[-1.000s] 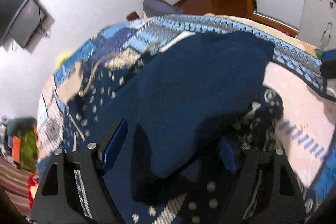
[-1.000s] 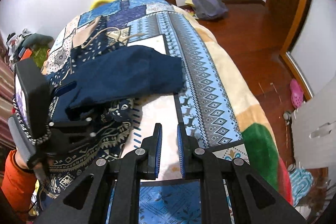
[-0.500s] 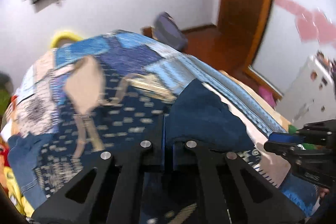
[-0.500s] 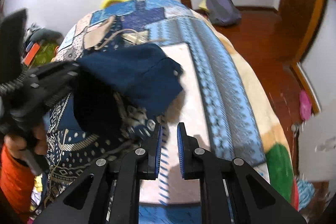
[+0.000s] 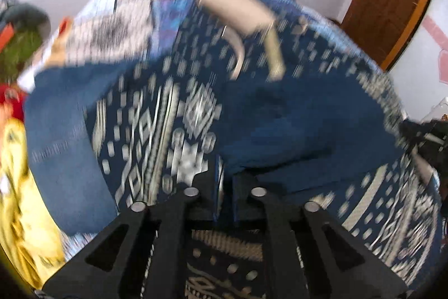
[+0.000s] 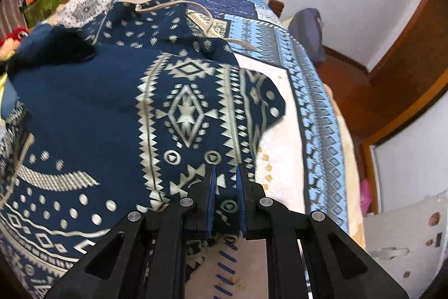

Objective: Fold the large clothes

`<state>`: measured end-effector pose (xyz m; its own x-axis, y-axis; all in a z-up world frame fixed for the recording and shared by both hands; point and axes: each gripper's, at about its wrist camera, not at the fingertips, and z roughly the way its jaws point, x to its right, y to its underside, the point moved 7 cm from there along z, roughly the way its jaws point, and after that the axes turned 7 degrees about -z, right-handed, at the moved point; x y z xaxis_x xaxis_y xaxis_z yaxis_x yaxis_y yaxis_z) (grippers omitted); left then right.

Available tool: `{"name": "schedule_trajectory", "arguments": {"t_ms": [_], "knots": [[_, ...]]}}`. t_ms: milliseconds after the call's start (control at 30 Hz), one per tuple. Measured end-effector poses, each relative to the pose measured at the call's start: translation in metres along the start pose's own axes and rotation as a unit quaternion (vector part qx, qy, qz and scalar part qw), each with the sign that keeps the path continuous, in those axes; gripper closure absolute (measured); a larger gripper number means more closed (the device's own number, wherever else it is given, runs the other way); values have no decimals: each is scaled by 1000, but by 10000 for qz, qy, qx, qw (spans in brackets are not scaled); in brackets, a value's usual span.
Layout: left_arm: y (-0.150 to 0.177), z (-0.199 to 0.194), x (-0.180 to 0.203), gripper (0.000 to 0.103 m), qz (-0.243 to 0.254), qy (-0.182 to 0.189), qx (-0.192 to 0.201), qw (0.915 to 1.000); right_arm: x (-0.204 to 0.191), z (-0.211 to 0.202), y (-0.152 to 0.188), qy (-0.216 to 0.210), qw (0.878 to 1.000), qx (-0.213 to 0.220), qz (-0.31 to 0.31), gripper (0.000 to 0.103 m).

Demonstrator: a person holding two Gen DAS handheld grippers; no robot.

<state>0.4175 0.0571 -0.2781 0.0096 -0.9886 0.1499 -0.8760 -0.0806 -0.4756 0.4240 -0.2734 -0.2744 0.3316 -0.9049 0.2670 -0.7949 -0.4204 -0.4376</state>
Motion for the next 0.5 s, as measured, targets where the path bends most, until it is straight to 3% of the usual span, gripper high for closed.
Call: {"name": "schedule_trajectory", "arguments": {"t_ms": [67, 100, 133, 167, 200, 300, 500], "knots": [[16, 9, -11, 74, -122, -28, -106, 9999, 5, 3, 9, 279, 9995, -144, -58, 90], [21, 10, -15, 70, -167, -73, -77, 9998, 8, 2, 11, 355, 9993, -138, -45, 74], [24, 8, -18, 58, -189, -143, -26, 9997, 14, 1, 13, 524, 9986, -89, -3, 61], [26, 5, -21, 49, -181, -246, 28, 9995, 24, 0, 16, 853, 9963, -61, 71, 28], [28, 1, -21, 49, -148, -286, 59, 9995, 30, 0, 18, 944, 9955, -42, 123, 16], [29, -12, -8, 46, 166, -252, 58, 9995, 44, 1, 27, 262, 9973, -119, 670, 16], [16, -20, 33, 37, 999, -512, 356, 9930, 46, -14, 29, -584, 9893, -78, 1336, 16]]}}
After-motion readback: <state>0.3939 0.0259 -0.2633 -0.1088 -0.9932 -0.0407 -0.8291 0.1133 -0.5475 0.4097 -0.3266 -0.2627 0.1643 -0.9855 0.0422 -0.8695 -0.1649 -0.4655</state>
